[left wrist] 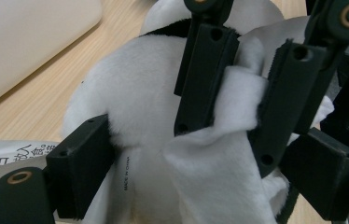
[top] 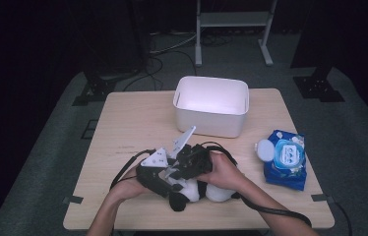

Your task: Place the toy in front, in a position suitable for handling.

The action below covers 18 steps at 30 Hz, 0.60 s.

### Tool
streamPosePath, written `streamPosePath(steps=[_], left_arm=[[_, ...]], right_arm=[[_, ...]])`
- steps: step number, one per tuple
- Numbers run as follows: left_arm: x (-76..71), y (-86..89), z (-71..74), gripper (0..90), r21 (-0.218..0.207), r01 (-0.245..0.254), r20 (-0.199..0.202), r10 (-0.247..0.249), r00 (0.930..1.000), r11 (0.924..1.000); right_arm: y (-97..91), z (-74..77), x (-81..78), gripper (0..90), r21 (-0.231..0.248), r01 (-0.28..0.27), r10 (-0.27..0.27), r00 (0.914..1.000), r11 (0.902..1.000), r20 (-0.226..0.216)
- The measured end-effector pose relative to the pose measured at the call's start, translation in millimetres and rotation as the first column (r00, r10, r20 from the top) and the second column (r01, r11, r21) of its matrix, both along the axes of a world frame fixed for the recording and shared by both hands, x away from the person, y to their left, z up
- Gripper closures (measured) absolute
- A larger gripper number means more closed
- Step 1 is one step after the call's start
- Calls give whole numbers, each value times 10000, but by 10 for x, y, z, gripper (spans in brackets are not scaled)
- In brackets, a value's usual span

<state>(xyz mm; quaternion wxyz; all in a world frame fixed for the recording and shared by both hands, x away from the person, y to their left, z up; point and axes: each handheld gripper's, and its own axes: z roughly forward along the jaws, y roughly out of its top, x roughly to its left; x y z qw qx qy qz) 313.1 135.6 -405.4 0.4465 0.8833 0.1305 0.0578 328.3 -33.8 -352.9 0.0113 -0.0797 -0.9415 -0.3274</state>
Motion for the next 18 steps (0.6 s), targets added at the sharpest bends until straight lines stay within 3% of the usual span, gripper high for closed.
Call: streamPosePath(steps=[5, 18], left_arm=[[10, 5, -4, 132, -19, 7, 1, -7, 10000, 10000], [12, 13, -1, 132, -27, 8, 14, -8, 10000, 10000]], right_arm=[[-94, 47, 16, 768, -30, 215, -215, 9997, 9998, 147], [-499, 29, 168, 768, 130, 1282, -1281, 9918, 9917, -41]])
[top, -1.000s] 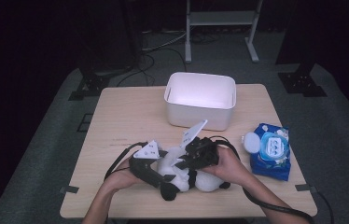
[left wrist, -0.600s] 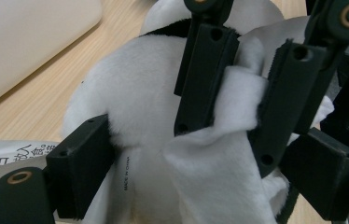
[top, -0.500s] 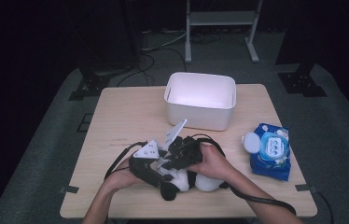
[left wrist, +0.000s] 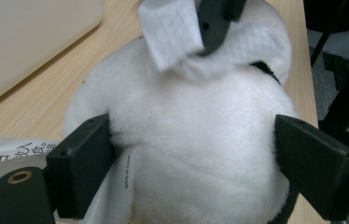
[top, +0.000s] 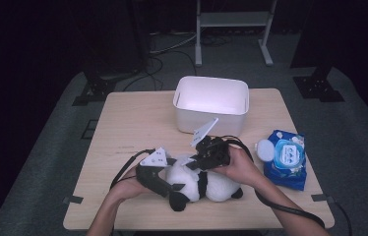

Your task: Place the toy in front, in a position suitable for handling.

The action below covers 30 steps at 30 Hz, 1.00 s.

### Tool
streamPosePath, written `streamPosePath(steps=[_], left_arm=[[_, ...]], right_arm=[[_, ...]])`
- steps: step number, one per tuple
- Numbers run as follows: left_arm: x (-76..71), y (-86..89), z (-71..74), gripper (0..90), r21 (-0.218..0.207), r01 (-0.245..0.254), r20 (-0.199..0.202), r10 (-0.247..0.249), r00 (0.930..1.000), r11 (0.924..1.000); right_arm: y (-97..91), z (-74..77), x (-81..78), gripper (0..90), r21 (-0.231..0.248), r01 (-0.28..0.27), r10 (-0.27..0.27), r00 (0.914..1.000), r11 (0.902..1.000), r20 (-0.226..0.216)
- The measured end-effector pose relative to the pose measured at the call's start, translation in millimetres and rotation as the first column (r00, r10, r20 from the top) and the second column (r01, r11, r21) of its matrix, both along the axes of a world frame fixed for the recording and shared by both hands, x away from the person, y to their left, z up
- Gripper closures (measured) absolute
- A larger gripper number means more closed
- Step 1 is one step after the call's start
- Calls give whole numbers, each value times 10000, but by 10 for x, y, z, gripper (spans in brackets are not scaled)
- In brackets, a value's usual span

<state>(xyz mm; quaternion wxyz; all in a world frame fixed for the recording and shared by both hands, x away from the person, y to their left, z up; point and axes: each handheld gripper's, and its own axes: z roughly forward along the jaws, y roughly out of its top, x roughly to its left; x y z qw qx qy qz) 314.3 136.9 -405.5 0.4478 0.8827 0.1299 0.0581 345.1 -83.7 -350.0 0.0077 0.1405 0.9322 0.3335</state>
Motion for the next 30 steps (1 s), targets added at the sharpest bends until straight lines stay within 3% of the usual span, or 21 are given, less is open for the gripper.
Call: streamPosePath(steps=[5, 9, 16, 19, 22, 24, 30], left_arm=[[5, 36, 37, 132, -134, 10, -49, -11, 10000, 9999], [20, 83, 67, 121, -23, 4, -72, -4, 10000, 10000], [29, 96, 58, 80, -178, 24, -513, -33, 9987, 9998], [31, 92, 64, 67, -498, 74, -767, -112, 9970, 9987], [32, 76, 51, 67, -503, 160, -925, -207, 9955, 9986], [24, 53, 27, 76, -546, 417, -1093, -475, 9929, 9976], [-24, 25, 51, 130, -426, 725, -745, -755, 9944, 9965]], right_arm=[[-172, -48, 51, 767, 131, 462, -459, 9987, 9988, -207], [-273, -94, 50, 768, 387, 505, -490, 9981, 9980, -376], [-326, -120, -61, 769, 507, 477, -461, 9984, 9976, -331], [-367, -142, -108, 772, 623, 427, -399, 9981, 9971, -464], [-391, -145, -149, 772, 667, 452, -411, 9973, 9967, -613], [-399, -130, -197, 771, 590, 352, -313, 9973, 9976, -660], [-321, -27, -255, 772, 492, 117, -95, 9990, 9987, -446]])
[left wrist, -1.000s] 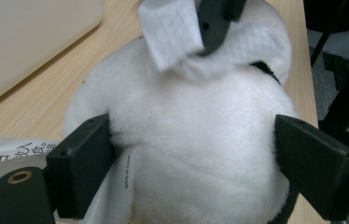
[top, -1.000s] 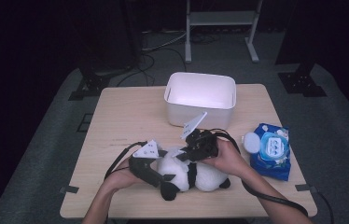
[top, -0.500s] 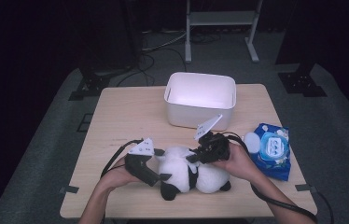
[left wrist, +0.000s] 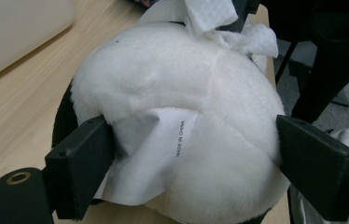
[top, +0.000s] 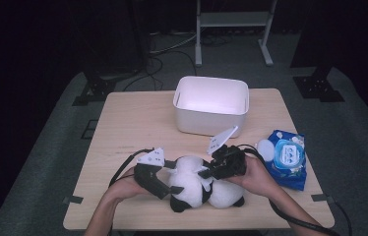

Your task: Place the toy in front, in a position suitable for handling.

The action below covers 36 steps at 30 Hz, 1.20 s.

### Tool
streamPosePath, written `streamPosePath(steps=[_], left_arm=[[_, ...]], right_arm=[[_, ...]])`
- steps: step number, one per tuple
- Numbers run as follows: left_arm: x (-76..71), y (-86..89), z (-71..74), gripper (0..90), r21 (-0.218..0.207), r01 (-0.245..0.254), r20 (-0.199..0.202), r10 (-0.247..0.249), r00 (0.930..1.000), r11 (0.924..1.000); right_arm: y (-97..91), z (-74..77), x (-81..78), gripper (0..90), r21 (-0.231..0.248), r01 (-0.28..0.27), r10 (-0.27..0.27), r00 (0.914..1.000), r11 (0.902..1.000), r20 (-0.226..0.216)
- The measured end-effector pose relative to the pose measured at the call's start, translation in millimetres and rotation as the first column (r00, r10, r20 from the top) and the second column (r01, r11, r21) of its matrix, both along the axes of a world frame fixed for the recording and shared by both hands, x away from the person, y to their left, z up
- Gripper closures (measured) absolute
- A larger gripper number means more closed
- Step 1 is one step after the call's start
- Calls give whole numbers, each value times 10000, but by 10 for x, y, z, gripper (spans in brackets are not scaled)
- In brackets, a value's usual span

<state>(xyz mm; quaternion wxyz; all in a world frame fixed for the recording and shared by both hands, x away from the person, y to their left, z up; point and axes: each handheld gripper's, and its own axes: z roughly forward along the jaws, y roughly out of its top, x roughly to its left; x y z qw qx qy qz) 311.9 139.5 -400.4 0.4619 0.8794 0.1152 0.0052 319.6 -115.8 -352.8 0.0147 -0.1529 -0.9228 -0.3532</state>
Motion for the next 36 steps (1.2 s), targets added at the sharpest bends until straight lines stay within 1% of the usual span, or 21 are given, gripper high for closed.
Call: streamPosePath(steps=[1, 2, 4, 5, 6, 7, 8, 9, 10, 11, 13, 15, 17, 20, 25, 29, 30, 32, 34, 36], left_arm=[[0, 0, 0, 131, 0, 0, 0, 0, 10000, 10000], [-3, -2, 6, 134, 80, -5, 43, 5, 10000, 10000], [-8, -2, 9, 135, 99, -9, 77, 8, 10000, 10000], [-10, -2, 10, 137, 132, 2, 103, -3, 9999, 9999], [-10, -2, 10, 137, 132, 2, 103, -3, 9999, 9999], [-12, -6, 9, 137, 140, -32, 115, 31, 9999, 9999], [-12, -6, 9, 137, 140, -32, 115, 31, 9999, 9999], [-16, -5, 15, 148, 211, 19, 199, -23, 9998, 9998], [-16, -5, 15, 148, 211, 19, 199, -23, 9998, 9998], [-23, -9, 19, 148, 241, 45, 249, -51, 9997, 9997], [-29, -11, 21, 148, 256, 40, 268, -46, 9996, 9997], [-31, -10, 22, 148, 249, 34, 296, -41, 9996, 9997], [-31, -7, 19, 148, 239, -26, 239, 20, 9997, 9997], [-23, 2, 14, 148, 277, -35, 254, 28, 9997, 9996], [-14, 9, 12, 148, 333, 16, 255, -25, 9997, 9994], [-11, 12, 9, 147, 313, -11, 210, 4, 9998, 9995], [-10, 13, 9, 147, 319, -13, 210, 7, 9998, 9995], [-5, 16, 6, 147, 308, -49, 175, 44, 9998, 9995], [-4, 16, 3, 147, 267, -75, 159, 71, 9998, 9996], [-1, 18, 5, 148, 315, -41, 182, 35, 9998, 9995]], right_arm=[[0, 0, 0, 772, 0, 0, 0, 10000, 10000, 0], [78, 32, -5, 772, -114, -109, 111, 9998, 9999, 174], [101, 42, 0, 772, -105, -169, 172, 9996, 9998, 223], [178, 71, 14, 772, -45, -302, 303, 9991, 9995, 311], [178, 71, 14, 772, -45, -302, 303, 9991, 9995, 311], [248, 103, 29, 772, -113, -375, 379, 9985, 9992, 391], [248, 103, 29, 772, -113, -375, 379, 9985, 9992, 391], [315, 133, 62, 772, -86, -413, 416, 9984, 9991, 387], [315, 133, 62, 772, -86, -413, 416, 9984, 9991, 387], [380, 160, 102, 772, -56, -409, 411, 9980, 9991, 479], [434, 177, 145, 772, -87, -396, 400, 9976, 9992, 563], [470, 184, 209, 771, -78, -317, 321, 9978, 9995, 582], [480, 178, 272, 771, -142, -185, 193, 9983, 9997, 552], [435, 162, 344, 771, -188, 32, -23, 9989, 9998, 473], [243, 101, 384, 771, -192, 371, -366, 9990, 9991, 246], [77, 34, 359, 771, -208, 571, -570, 9983, 9981, 72], [40, 18, 352, 771, -234, 563, -561, 9984, 9981, 114], [-19, -2, 319, 771, -266, 704, -704, 9975, 9972, -6], [-49, -15, 311, 771, -279, 680, -679, 9977, 9973, 38], [-101, -33, 246, 771, -242, 806, -807, 9967, 9965, -26]])
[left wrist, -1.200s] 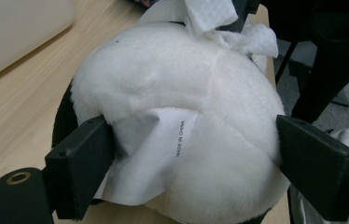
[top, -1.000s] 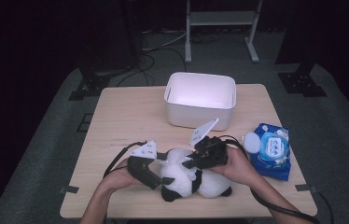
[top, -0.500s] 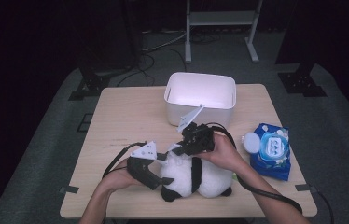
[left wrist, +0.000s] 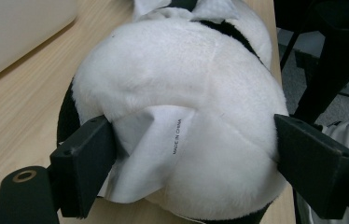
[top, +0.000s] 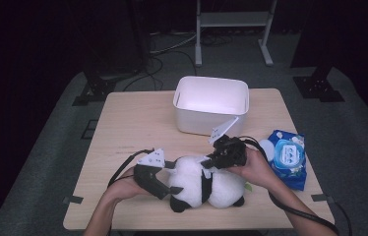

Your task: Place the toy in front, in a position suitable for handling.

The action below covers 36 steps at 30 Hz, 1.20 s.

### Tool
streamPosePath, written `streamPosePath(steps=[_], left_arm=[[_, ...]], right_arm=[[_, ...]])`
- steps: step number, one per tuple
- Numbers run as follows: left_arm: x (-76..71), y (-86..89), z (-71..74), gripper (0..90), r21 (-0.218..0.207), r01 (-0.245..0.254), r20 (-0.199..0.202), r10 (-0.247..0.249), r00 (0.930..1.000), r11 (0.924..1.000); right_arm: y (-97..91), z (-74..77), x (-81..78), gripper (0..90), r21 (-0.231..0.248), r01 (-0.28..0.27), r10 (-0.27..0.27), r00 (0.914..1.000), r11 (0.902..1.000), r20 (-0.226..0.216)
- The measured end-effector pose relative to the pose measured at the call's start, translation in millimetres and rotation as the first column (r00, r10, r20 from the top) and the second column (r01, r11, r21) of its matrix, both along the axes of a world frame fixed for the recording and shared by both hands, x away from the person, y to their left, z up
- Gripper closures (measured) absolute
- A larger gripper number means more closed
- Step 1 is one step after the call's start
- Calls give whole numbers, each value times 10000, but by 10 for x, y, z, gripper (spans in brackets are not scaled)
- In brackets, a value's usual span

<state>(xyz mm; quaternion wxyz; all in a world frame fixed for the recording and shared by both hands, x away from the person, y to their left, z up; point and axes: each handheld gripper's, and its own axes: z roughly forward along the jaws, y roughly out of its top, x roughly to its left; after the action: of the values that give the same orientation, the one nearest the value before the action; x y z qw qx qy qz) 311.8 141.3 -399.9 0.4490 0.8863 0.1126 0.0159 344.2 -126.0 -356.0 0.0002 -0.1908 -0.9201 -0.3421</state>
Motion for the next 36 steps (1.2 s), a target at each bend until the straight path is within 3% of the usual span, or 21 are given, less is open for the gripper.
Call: streamPosePath(steps=[10, 19, 26, 36], left_arm=[[23, 12, -16, 148, -7, -179, -187, 179, 9997, 9998], [30, 20, -32, 147, -27, -237, -237, 236, 9994, 9997], [37, 25, -37, 147, 25, -251, -246, 251, 9994, 9997], [47, 35, -45, 148, 44, -316, -311, 317, 9990, 9995]], right_arm=[[74, 20, -259, 769, 14, -619, 619, 9977, 9981, 290], [217, 5, -349, 762, 68, -1166, 1164, 9927, 9932, 325], [68, -12, -331, 762, -49, -993, 994, 9946, 9950, 293], [-299, -1, -222, 763, -142, -37, 42, 9993, 9999, 367]])
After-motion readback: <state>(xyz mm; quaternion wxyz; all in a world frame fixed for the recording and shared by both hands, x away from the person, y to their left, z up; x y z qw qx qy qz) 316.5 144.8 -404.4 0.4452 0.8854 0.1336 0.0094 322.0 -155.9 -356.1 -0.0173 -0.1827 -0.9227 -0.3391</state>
